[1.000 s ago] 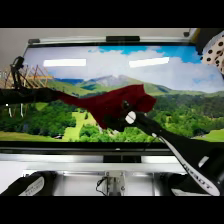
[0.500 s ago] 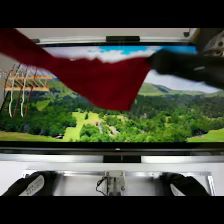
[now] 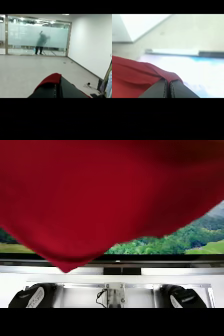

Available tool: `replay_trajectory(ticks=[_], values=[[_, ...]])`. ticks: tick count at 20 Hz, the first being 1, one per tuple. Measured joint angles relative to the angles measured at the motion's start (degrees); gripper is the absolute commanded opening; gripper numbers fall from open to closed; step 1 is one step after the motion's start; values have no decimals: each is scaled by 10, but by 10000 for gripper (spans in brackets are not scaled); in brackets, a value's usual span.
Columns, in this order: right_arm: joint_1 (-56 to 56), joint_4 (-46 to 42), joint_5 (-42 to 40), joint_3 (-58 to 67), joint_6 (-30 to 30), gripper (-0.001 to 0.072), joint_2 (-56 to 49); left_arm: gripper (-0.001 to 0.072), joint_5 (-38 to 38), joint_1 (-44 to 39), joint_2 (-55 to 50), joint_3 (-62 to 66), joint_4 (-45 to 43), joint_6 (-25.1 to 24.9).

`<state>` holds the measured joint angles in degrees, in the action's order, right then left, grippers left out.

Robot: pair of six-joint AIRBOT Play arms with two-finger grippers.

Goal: Fold the shirts.

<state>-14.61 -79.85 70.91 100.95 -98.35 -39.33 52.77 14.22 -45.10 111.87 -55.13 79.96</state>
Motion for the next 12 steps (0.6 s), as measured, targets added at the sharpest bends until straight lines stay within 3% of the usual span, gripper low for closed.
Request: replay_trajectory(ticks=[3,6,12], values=[[0,-77,74,-25,-12,74,-40,34,30,0,-5,-60,-20,2],[1,-130,83,-94,-32,74,-101,34,40,-1,-33,-143,-20,2],[1,-176,-56,-194,-125,74,-297,35,-5,-68,-176,-294,-3,-14]])
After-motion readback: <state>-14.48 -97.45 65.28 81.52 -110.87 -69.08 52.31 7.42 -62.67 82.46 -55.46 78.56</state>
